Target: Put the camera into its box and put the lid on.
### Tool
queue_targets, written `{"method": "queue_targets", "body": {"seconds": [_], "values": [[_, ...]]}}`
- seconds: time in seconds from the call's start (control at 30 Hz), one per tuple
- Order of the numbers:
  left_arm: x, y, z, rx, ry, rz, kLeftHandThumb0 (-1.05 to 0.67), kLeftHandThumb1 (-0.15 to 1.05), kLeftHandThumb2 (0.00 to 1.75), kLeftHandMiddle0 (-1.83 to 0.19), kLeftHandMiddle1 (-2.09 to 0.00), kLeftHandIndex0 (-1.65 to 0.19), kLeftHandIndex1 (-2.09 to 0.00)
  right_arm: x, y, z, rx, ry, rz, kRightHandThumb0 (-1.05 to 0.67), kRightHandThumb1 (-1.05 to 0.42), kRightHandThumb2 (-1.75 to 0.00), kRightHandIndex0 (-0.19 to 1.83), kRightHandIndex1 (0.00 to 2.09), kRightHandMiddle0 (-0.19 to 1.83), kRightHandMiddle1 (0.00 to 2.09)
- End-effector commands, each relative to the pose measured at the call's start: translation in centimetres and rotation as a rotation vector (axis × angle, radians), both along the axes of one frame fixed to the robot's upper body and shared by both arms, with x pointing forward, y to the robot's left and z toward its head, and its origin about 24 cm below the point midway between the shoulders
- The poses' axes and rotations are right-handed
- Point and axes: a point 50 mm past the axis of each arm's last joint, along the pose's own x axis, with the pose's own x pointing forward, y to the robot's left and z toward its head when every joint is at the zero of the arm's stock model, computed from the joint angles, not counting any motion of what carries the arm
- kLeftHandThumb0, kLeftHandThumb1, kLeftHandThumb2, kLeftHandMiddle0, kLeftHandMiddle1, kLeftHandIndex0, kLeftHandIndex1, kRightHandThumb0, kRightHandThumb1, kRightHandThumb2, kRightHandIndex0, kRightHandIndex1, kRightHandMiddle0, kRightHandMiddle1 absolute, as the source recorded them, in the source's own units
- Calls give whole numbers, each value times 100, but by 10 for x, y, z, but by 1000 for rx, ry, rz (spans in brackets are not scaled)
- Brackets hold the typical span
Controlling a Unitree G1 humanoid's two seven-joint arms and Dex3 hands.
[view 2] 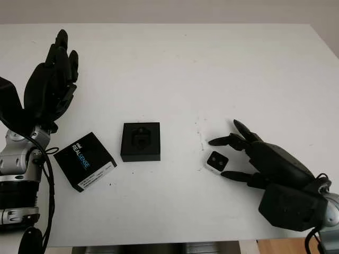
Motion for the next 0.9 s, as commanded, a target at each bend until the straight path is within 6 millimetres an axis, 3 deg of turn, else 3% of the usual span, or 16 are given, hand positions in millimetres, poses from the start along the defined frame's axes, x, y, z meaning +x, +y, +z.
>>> {"method": "queue_targets", "body": {"seconds": [0.0,0.33,0.57,0.87], "values": [[-2,0,0,10,-1,1,-80,105,75,19,0,19,0,0,7,-6,15,-1,39,-25,-105,-8,-15,6,8,98],[-3,0,-1,12,0,6,-81,105,74,19,0,19,0,7,16,-6,-5,-89,92,-19,-103,-6,-9,8,14,98],[-2,-1,-1,16,4,4,-80,105,74,19,0,19,0,7,17,-7,15,-138,104,-17,-102,-5,0,8,12,115],[-3,-1,-1,15,6,-2,-82,105,72,19,0,19,0,8,10,-10,-22,-241,63,-35,-100,-5,18,11,18,152]]}}
